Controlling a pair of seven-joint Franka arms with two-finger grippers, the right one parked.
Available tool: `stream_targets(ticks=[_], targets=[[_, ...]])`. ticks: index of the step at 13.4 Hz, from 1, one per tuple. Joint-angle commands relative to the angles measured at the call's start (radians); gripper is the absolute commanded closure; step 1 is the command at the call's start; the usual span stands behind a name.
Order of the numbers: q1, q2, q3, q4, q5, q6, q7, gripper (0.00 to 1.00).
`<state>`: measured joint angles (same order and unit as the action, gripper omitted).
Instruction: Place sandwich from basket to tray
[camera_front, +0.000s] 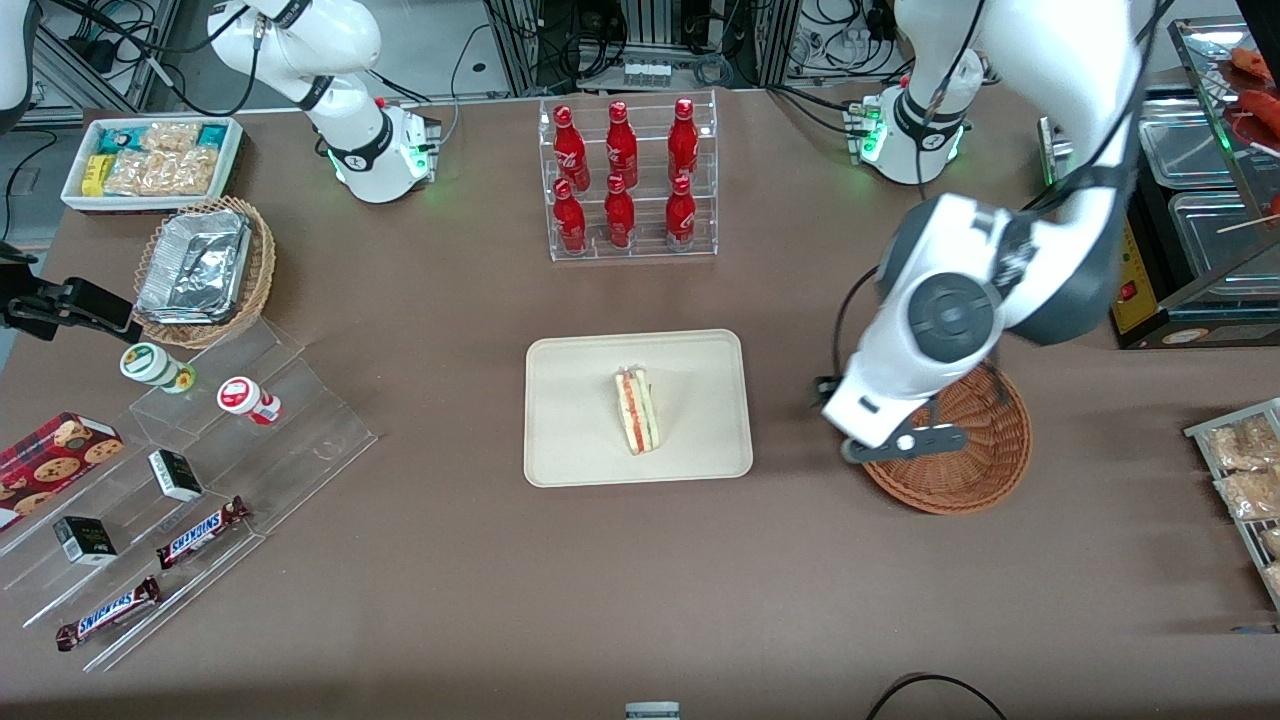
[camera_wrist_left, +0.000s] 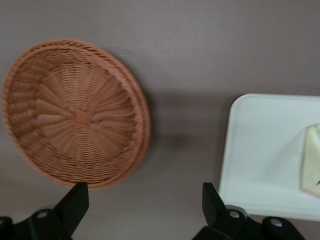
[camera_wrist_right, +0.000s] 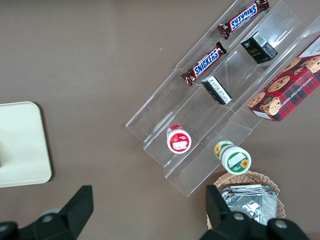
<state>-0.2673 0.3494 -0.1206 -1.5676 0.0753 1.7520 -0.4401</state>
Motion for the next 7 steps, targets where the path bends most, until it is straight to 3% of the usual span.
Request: stream_targets(ticks=[1,7], targets=[[0.072,-0.147,-0.008,-0.149,-0.006,0.000,0.174,0.00],[0.216,-0.300,-0.030,-0.219,-0.037,-0.106,0.433,0.00]])
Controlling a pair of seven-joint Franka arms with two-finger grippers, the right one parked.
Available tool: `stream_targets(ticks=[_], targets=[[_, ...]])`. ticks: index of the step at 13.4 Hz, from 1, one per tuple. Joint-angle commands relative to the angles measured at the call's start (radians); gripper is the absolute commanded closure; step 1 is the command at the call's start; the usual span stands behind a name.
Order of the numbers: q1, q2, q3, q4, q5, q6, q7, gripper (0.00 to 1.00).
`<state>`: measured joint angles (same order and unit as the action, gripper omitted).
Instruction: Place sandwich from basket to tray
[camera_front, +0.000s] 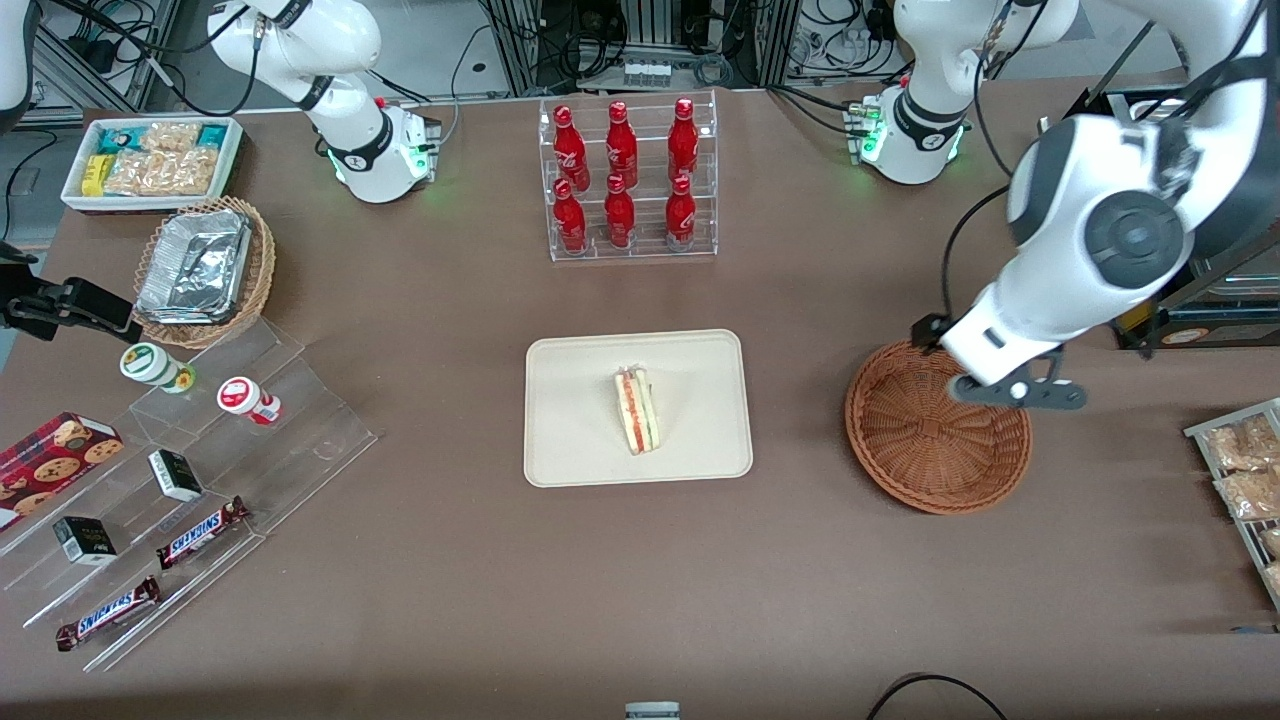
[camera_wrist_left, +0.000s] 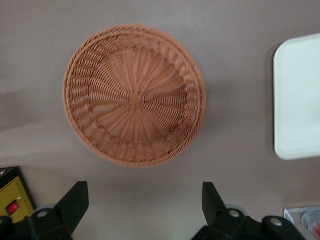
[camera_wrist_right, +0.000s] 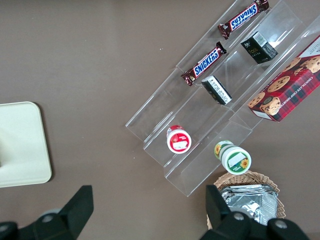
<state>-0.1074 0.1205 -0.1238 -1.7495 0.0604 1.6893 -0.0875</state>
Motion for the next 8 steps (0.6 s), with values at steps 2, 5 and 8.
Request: stream_targets(ticks=[2,5,8], targets=[[0.101,-0.125,-0.027,-0.035,-0.025,-0.098,0.159,0.00],[0.124,-0.163,-0.017,0.013,-0.025,-0.195,0.206,0.00],[0.126,-0.165,-0.011,0.099,-0.027,-0.285,0.210,0.00]])
